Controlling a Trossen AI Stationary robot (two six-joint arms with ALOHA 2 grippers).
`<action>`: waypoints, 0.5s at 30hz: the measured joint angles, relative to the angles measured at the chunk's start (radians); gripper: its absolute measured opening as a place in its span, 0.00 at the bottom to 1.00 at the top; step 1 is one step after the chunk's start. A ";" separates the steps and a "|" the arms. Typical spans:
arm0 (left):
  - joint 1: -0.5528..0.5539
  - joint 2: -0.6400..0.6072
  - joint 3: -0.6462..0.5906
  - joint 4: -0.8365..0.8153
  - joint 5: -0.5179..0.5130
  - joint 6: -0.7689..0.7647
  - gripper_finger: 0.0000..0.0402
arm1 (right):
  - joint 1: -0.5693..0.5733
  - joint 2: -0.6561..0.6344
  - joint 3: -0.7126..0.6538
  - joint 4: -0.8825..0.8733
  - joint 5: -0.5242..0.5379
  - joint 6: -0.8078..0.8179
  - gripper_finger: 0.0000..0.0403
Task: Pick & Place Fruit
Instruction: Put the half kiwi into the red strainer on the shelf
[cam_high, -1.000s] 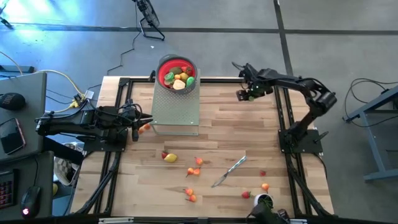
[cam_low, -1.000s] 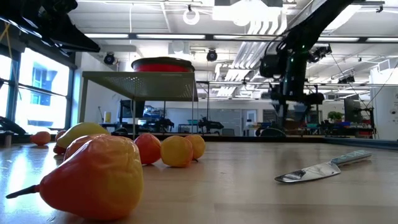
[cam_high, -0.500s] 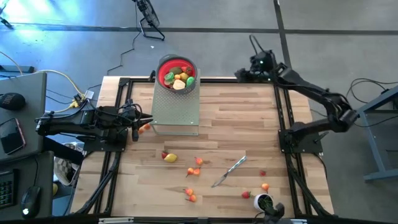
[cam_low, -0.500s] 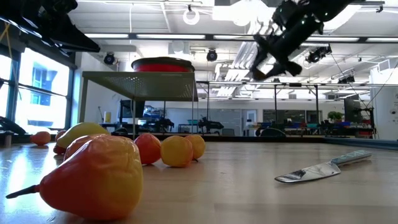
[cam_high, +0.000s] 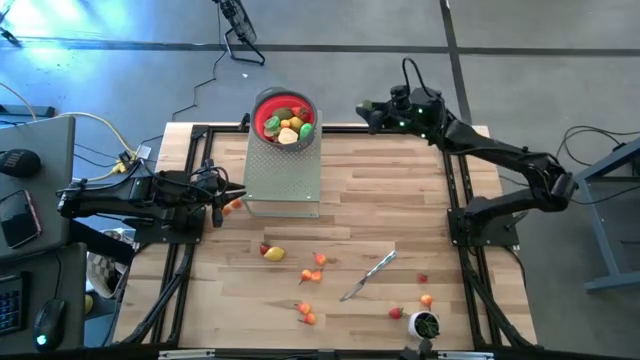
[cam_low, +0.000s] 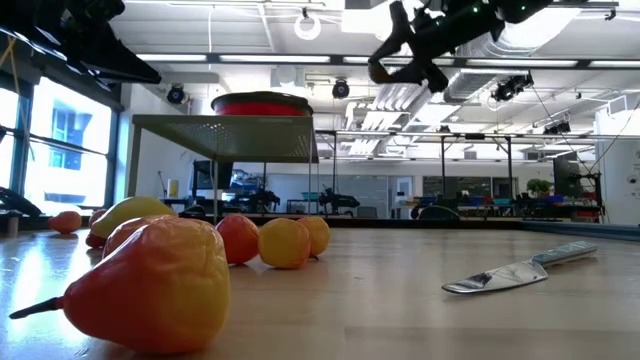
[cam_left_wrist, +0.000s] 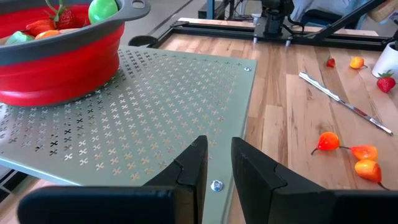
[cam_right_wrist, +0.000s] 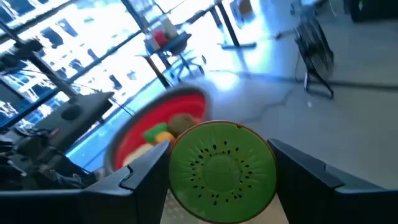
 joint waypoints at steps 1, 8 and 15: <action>0.000 0.000 0.000 0.000 0.000 0.000 0.17 | 0.015 0.000 0.000 0.016 0.016 -0.008 0.59; 0.000 0.000 0.000 0.000 -0.002 0.000 0.17 | 0.121 0.000 0.000 0.100 0.129 -0.051 0.58; 0.000 0.000 0.000 0.001 -0.005 0.000 0.17 | 0.194 0.037 0.001 0.171 0.194 -0.075 0.58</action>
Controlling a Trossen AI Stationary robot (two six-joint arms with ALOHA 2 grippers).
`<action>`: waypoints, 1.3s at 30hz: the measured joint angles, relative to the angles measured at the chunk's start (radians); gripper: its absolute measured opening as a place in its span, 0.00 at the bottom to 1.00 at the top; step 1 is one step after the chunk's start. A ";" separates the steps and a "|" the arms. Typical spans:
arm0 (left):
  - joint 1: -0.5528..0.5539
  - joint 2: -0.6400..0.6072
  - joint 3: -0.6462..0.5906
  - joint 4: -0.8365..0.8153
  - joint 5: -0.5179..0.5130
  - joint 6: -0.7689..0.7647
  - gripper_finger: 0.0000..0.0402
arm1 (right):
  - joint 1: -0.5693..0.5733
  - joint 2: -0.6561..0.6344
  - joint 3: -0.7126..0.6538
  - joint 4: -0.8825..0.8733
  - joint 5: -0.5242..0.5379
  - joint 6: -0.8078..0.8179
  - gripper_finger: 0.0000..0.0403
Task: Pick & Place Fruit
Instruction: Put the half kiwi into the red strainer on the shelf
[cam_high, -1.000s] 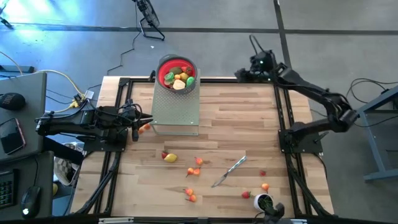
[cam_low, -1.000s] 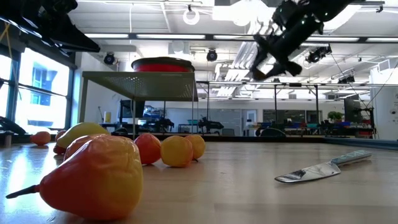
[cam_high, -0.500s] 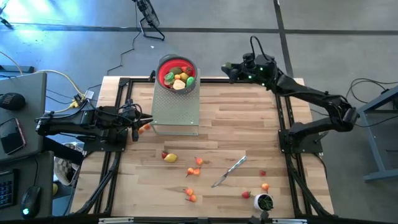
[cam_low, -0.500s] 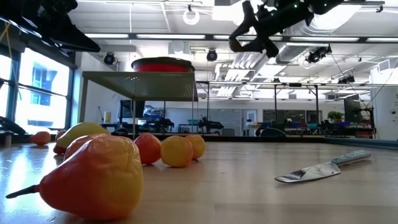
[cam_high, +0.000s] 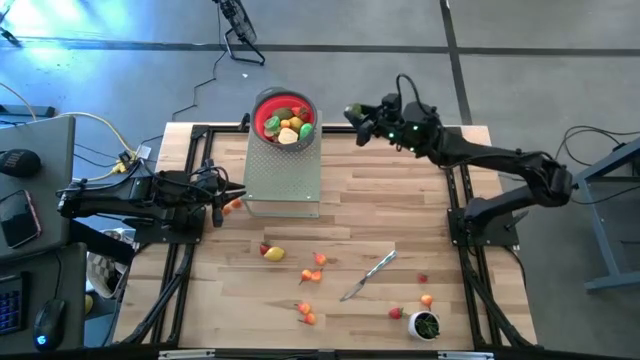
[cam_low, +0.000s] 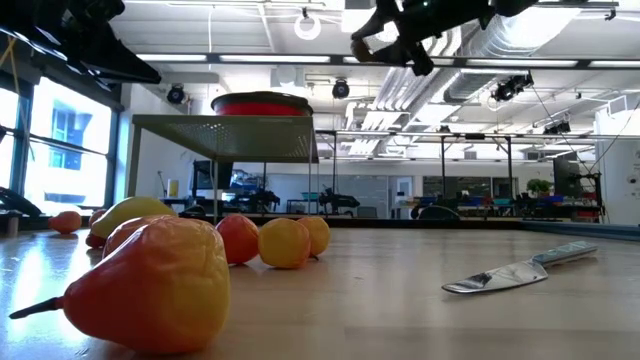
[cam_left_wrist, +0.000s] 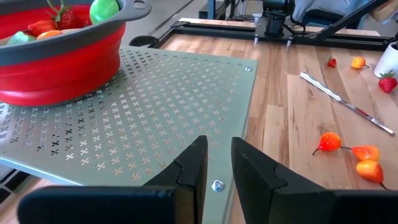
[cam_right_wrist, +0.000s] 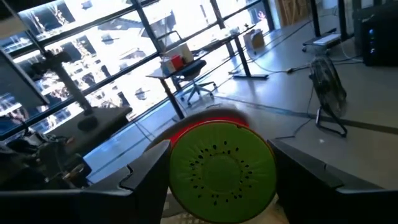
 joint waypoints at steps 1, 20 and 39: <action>0.000 0.000 0.000 0.002 -0.001 0.000 0.17 | 0.002 0.014 0.000 0.014 -0.004 0.000 0.58; 0.000 0.000 0.000 0.008 0.000 0.000 0.17 | 0.037 0.406 0.227 0.241 -0.081 -0.017 0.58; 0.000 0.000 0.000 0.009 0.000 0.000 0.17 | 0.068 0.571 0.443 0.040 -0.034 -0.259 0.58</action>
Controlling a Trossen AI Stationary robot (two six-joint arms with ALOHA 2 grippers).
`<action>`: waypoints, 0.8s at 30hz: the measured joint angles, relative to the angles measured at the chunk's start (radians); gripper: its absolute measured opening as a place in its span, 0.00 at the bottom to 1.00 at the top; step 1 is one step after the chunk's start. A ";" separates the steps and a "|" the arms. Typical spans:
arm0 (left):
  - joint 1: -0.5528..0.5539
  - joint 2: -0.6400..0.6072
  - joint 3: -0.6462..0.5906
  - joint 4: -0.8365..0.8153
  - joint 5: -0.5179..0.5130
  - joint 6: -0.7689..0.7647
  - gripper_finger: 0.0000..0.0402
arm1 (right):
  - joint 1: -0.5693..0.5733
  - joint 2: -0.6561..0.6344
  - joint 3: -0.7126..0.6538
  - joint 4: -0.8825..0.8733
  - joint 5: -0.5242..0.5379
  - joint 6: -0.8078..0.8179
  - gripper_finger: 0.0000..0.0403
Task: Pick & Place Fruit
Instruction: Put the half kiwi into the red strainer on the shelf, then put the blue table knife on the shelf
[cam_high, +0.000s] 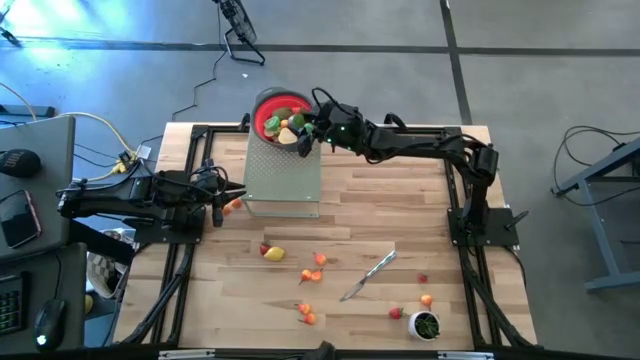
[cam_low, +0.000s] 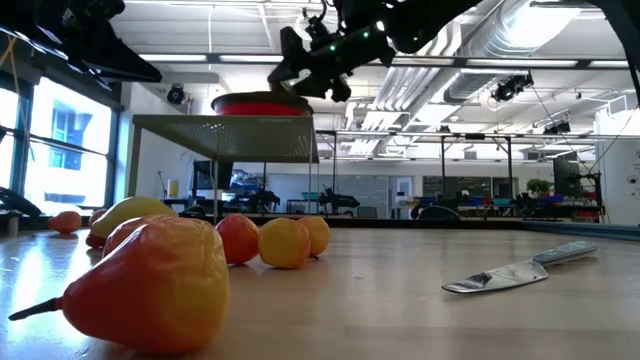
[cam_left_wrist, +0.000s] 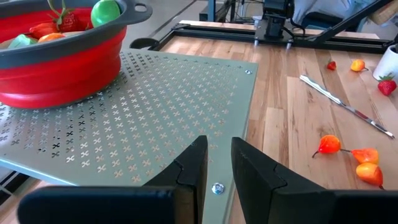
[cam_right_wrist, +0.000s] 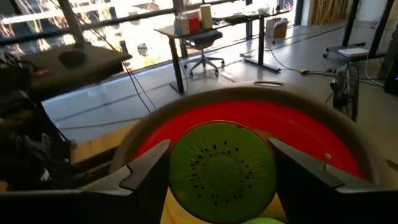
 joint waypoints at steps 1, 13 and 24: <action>0.000 0.000 0.000 0.001 0.000 0.000 0.17 | -0.001 0.000 0.000 -0.009 0.001 -0.012 0.58; 0.000 0.000 0.000 0.002 0.000 0.000 0.17 | 0.000 0.000 0.000 -0.020 0.000 -0.155 0.67; 0.000 0.000 0.000 0.001 0.000 0.000 0.17 | 0.025 -0.009 0.000 -0.016 0.010 -0.158 0.74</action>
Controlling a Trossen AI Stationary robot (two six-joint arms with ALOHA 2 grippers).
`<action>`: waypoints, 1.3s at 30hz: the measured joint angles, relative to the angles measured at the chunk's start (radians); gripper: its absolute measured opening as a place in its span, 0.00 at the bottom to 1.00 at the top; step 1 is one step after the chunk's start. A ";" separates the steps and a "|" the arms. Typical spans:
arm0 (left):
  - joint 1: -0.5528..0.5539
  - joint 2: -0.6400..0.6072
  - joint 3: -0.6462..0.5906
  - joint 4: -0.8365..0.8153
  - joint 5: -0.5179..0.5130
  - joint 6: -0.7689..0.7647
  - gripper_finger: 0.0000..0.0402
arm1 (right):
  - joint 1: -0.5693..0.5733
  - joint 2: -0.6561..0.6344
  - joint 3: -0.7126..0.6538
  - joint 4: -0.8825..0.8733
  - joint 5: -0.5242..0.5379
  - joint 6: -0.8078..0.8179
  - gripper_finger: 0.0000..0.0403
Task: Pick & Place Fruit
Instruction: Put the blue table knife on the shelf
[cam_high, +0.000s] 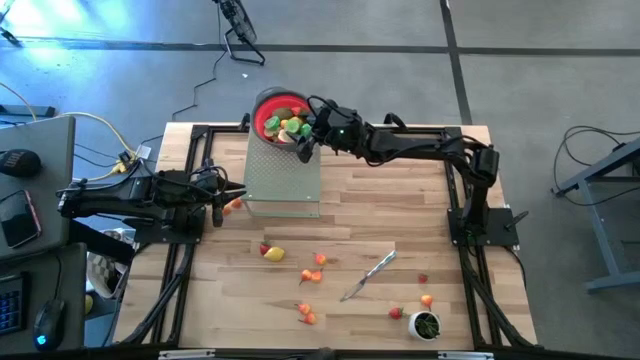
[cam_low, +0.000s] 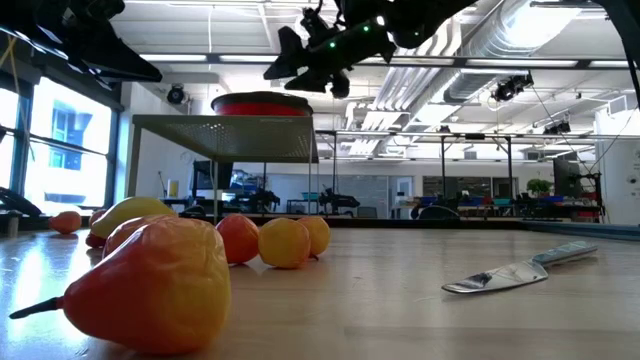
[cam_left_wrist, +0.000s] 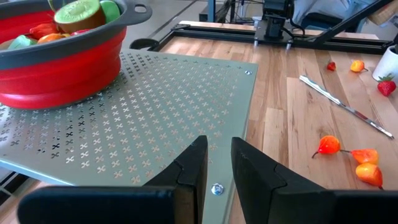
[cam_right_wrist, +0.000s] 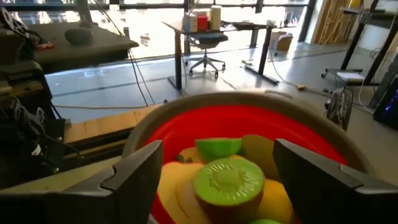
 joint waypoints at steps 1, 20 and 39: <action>0.000 0.000 0.000 0.000 0.000 0.000 0.17 | 0.004 -0.005 0.000 0.003 0.001 -0.006 0.73; 0.000 0.000 0.000 -0.004 0.000 0.009 0.17 | 0.073 -0.098 -0.001 -0.148 -0.014 0.004 0.11; 0.000 0.000 0.000 -0.003 0.003 0.000 0.17 | 0.113 -0.129 -0.001 -0.306 -0.070 0.065 0.03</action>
